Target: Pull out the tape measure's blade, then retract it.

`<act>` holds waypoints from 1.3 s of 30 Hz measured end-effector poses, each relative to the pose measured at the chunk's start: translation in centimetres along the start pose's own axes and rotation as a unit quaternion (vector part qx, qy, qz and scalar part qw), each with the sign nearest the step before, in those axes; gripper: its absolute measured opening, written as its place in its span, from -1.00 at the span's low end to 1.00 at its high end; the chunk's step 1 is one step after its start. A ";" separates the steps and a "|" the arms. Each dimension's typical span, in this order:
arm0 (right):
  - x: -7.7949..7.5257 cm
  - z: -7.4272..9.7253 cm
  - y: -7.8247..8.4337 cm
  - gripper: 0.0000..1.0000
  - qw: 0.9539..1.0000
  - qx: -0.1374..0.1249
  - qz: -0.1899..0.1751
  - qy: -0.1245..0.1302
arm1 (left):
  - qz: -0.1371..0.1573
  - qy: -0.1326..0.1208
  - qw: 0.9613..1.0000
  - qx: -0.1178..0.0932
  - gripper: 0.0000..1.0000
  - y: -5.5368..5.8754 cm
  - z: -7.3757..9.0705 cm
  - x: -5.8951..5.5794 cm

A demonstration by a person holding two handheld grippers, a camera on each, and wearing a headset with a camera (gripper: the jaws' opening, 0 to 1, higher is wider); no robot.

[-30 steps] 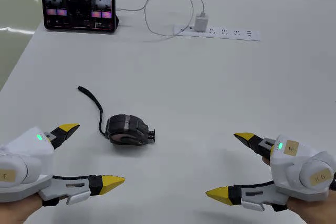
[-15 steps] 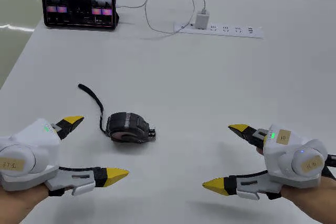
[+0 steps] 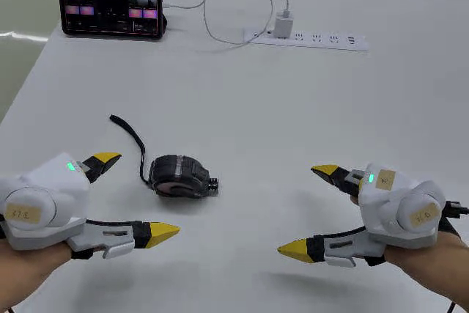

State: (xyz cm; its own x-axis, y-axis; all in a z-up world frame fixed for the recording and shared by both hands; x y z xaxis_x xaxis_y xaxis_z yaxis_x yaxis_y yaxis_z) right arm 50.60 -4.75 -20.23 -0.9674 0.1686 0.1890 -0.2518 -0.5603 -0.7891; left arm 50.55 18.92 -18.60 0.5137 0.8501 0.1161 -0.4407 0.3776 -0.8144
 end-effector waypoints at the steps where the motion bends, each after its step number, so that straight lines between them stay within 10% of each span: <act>1: -0.1 0.0 0.0 0.71 1.000 0.000 0.000 0.000 | -0.001 0.001 1.000 0.000 0.85 0.0 -0.1 0.0; 39: -1.4 -2.3 -1.6 0.56 0.998 0.024 0.035 -0.046 | -0.091 0.070 0.993 0.024 0.15 -0.4 -2.3 0.7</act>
State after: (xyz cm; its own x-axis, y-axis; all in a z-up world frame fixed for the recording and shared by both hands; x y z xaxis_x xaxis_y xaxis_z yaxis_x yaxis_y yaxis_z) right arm 52.46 -2.25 -20.55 -0.9804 0.0541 0.1893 -0.1829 -0.6065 -0.7737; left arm 52.78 18.50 -19.45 0.6831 0.7088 0.1759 -0.3651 0.5401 -0.7583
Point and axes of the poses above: the centre of the closed fingertips' face, and the gripper's own axes: z roughly backward along the fingers, x roughly to its left, y roughly out of its underside, the point moved 3 cm from there along z, roughly backward along the fingers, and after that the axes turned 14 degrees about -y, right-handed, at the moved point
